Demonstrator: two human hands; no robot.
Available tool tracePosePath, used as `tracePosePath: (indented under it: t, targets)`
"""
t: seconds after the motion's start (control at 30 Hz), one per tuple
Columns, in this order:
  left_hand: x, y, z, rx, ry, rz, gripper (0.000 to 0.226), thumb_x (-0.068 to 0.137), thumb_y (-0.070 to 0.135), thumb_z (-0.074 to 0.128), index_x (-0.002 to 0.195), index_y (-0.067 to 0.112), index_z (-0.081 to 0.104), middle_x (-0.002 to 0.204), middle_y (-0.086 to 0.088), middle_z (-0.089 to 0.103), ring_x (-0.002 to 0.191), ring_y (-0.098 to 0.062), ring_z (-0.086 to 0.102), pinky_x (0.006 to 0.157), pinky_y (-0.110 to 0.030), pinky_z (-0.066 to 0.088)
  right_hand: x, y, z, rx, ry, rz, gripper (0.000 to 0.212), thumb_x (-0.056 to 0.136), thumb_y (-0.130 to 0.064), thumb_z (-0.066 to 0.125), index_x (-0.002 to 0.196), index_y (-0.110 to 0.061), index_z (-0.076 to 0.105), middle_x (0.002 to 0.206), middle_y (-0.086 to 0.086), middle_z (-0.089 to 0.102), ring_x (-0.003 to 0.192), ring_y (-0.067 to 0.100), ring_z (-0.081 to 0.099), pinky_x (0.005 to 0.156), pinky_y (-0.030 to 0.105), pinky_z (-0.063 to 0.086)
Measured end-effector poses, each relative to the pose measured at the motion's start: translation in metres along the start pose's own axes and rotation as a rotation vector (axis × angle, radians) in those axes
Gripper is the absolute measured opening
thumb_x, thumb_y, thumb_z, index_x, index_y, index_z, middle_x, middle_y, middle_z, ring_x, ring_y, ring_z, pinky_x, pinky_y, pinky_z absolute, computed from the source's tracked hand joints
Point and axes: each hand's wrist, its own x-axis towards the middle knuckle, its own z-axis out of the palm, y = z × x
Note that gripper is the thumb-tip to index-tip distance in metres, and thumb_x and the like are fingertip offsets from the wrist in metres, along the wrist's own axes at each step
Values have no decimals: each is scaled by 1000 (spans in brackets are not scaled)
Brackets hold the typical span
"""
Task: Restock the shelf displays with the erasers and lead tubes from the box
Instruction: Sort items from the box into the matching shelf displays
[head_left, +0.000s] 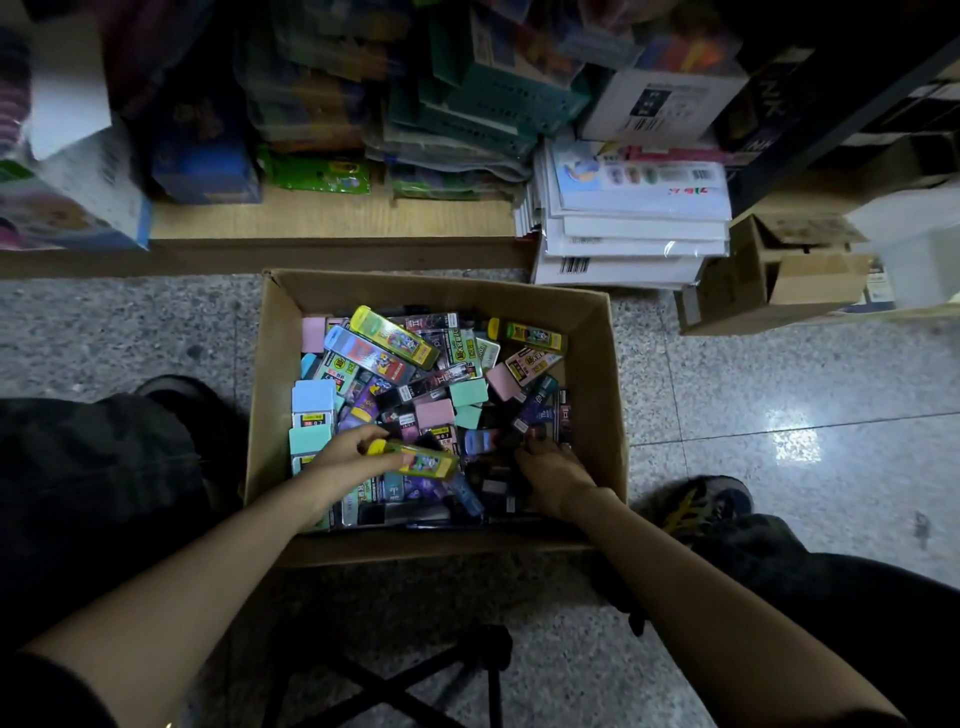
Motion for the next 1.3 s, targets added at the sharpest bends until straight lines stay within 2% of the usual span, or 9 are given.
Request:
tracePosePath:
  t: [0.13,0.27,0.4,0.53,0.77,0.93,1.0,1.1,1.3]
  targets:
    - [2,15,5,-453,35,-7,18,82,7,66,92,16,54,99,-10,64,97,-21,64,83,-24,52,-4,-2,3,151,14,7,60,90,-4,51,143,-7,24,145,23,35,124,37,47,101,41,41]
    - [6,42,7,-610,57,24,17,81,20,65,94,10,61,80,-6,71,67,-14,69,66,-23,58,-5,-2,9,201,122,11,56,94,-5,44,145,-7,21,132,21,49,111,36,55,88,38,46]
    - [5,59,4,-772,31,64,13,91,20,56,98,12,62,82,-5,75,69,-16,72,60,-24,58,-10,3,10,345,184,8,50,94,-10,46,140,-7,28,134,21,48,114,36,53,90,36,44]
    - [1,64,0,-701,52,58,9,91,15,56,93,8,62,77,-2,73,66,-13,70,62,-23,57,-23,0,-9,818,386,63,28,93,-13,55,118,-4,45,118,11,58,104,19,54,79,21,38]
    - [-15,79,2,-737,15,99,14,87,9,59,100,9,55,84,-9,68,67,-18,71,57,-27,58,-54,-24,-85,1507,506,-36,5,92,-10,57,96,-10,59,80,0,64,69,9,60,70,27,50]
    - [-38,104,26,-400,126,142,25,92,26,57,115,34,49,115,2,56,79,-8,58,62,-23,49,-76,-54,-114,1518,477,-167,8,91,-6,57,99,-8,57,92,12,62,79,18,60,80,33,49]
    - [-47,113,38,-372,178,211,34,94,37,52,127,35,45,114,14,46,92,-4,48,76,-25,42,-83,-66,-122,1474,503,-181,10,91,-6,57,101,-7,58,91,12,63,86,23,59,86,39,48]
    - [-63,127,52,-418,166,318,48,80,56,58,121,32,51,104,11,64,81,-6,65,60,-23,54,-94,-81,-131,1353,553,-196,11,90,-8,59,101,-5,60,85,9,66,82,21,63,83,36,51]
    - [-84,150,58,-569,156,411,49,66,43,75,108,27,58,88,0,72,78,-16,71,61,-28,54,-118,-92,-149,1391,685,-170,27,78,-5,74,101,-4,61,78,5,63,70,13,62,72,27,56]
